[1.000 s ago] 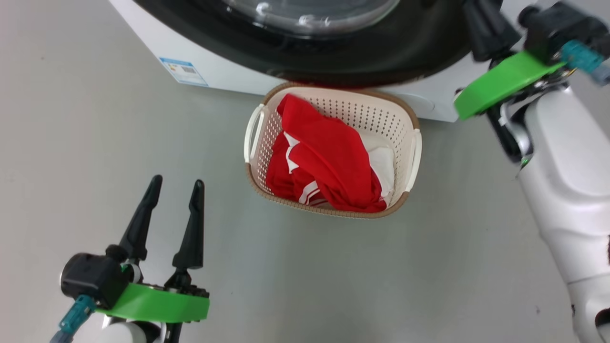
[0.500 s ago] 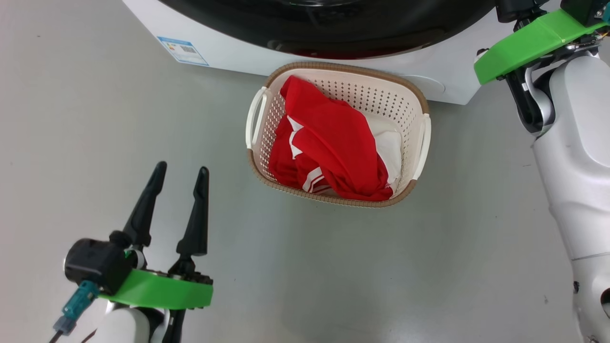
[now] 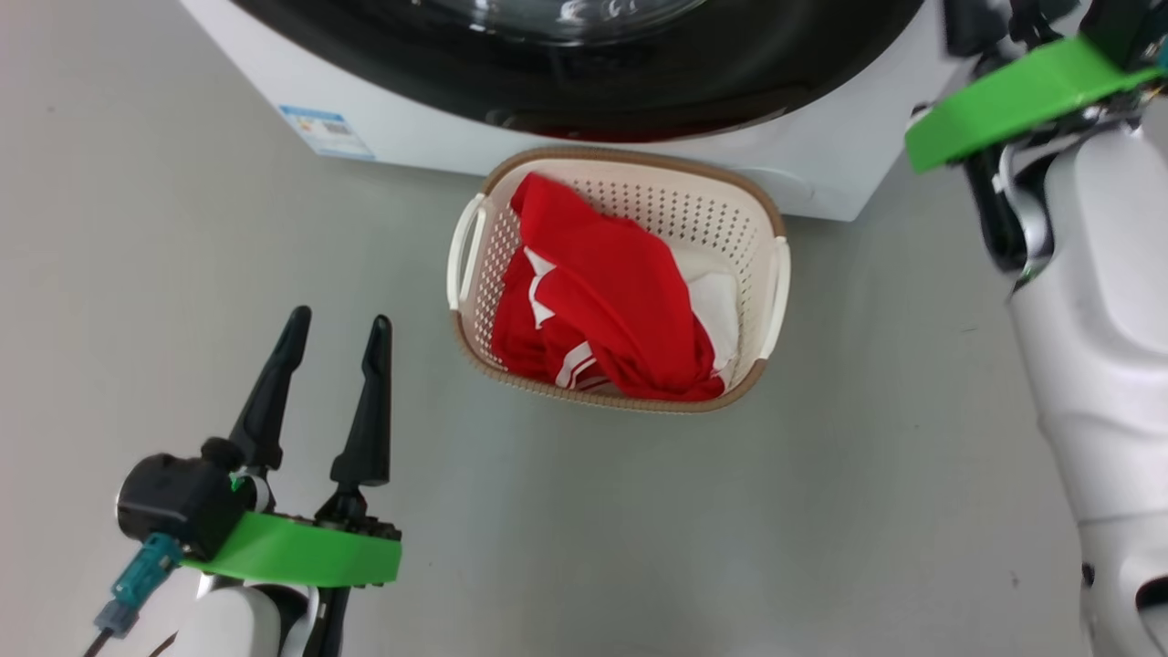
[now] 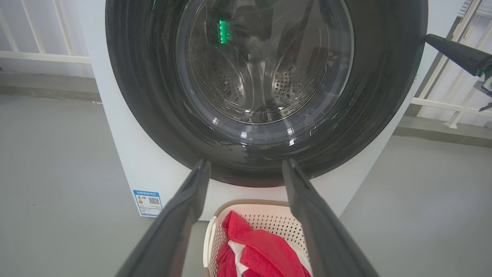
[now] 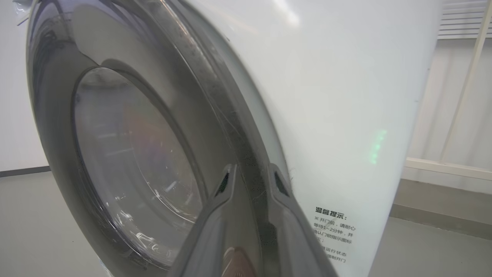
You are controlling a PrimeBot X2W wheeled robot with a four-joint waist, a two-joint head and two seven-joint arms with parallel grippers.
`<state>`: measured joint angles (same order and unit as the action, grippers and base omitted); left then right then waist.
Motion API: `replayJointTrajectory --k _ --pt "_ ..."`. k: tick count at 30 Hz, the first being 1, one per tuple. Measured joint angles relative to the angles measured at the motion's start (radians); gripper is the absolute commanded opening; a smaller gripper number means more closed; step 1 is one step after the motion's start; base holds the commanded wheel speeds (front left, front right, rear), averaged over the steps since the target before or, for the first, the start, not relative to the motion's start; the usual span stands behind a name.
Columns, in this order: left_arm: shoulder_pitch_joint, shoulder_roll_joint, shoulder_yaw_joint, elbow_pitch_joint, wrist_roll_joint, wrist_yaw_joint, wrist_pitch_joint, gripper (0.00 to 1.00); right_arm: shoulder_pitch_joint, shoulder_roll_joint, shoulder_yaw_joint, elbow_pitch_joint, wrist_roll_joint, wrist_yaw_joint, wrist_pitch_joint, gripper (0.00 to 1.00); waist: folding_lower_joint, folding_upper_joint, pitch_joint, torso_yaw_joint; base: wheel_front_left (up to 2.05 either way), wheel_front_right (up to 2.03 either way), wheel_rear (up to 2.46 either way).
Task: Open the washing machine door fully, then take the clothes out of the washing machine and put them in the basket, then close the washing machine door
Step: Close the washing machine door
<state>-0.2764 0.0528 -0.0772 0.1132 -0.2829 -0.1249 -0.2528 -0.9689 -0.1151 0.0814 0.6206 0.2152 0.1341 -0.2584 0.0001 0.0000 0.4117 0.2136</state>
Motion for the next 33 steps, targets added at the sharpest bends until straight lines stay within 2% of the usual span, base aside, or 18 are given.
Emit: replayJointTrajectory --k 11,27,33 --pt "0.016 0.006 0.018 0.001 -0.081 0.0 0.0 1.0 0.248 0.022 0.057 -0.152 -0.007 0.0 0.0 1.0 0.0 0.0 -0.083 -0.073 0.0 0.0 0.0" --pt "0.118 0.03 0.057 0.003 -0.089 0.0 0.0 1.0 0.509 0.051 -0.034 -0.312 -0.019 0.0 0.0 1.0 0.0 0.0 -0.222 -0.184 0.0 0.0 0.0" --pt "0.162 0.037 0.077 -0.002 -0.06 0.0 0.0 1.0 0.6 0.054 -0.07 -0.363 -0.033 0.0 0.0 1.0 -0.0001 0.0 -0.281 -0.224 0.0 0.0 0.0"
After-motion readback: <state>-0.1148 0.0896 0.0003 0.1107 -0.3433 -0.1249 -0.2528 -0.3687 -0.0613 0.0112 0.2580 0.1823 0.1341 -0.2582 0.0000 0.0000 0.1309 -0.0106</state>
